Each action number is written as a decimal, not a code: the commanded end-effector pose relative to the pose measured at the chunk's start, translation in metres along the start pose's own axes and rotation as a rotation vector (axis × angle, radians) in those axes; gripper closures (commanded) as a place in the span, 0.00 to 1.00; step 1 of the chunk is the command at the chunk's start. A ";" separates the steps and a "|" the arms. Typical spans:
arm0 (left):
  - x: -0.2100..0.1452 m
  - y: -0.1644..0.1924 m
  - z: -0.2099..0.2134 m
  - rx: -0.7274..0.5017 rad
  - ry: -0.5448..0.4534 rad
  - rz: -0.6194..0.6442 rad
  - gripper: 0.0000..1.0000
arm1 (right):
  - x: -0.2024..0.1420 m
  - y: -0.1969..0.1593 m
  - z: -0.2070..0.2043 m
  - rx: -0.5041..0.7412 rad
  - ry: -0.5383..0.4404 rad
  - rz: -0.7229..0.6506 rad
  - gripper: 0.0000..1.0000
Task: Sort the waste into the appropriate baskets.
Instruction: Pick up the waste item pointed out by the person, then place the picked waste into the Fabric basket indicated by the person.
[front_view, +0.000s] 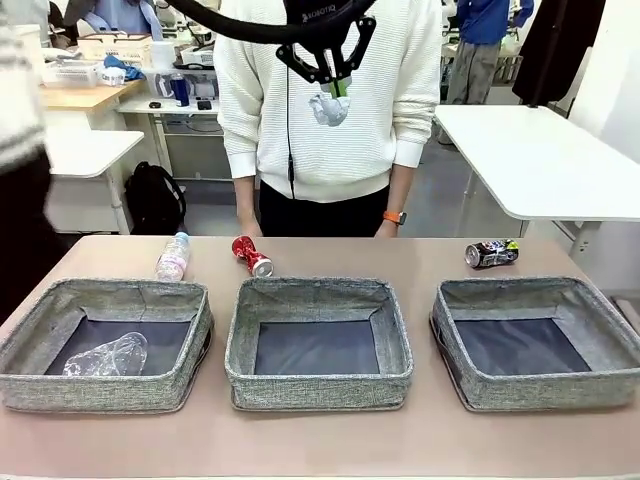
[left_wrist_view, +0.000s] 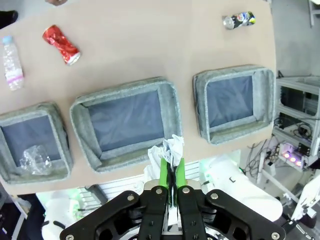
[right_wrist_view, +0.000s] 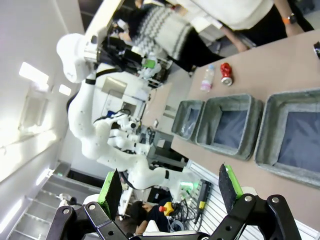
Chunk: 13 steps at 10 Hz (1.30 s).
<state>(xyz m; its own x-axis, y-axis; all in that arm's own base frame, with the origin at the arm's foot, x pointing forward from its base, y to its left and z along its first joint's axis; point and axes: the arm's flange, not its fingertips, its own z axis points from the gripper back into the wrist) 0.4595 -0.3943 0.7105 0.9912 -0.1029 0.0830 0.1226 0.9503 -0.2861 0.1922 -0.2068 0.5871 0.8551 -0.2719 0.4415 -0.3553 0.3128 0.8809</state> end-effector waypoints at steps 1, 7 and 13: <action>0.002 0.000 0.000 -0.011 -0.013 0.003 0.96 | -0.004 0.000 0.000 0.007 -0.001 0.004 0.00; 0.002 0.000 0.000 -0.011 -0.013 0.003 0.96 | -0.004 0.000 0.000 0.007 -0.001 0.004 0.00; 0.002 0.000 0.000 -0.011 -0.013 0.003 0.96 | -0.004 0.000 0.000 0.007 -0.001 0.004 0.00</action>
<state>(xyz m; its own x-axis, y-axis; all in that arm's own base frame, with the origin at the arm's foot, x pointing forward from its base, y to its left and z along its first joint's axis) 0.4609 -0.3950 0.7098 0.9911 -0.1009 0.0867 0.1220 0.9491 -0.2904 0.1922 -0.2068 0.5871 0.8551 -0.2720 0.4415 -0.3553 0.3127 0.8809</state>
